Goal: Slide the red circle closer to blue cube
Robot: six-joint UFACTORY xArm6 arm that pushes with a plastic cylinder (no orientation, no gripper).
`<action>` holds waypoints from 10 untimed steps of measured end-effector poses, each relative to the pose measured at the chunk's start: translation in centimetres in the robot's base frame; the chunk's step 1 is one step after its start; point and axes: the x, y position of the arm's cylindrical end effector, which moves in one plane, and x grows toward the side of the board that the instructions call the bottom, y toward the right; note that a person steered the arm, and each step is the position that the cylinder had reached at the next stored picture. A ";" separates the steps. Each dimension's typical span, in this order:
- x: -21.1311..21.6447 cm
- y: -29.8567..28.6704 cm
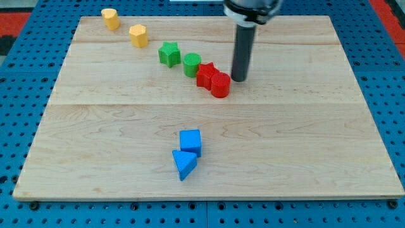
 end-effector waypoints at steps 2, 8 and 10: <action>1.7 -1.7; 6.8 -4.2; 6.5 -9.0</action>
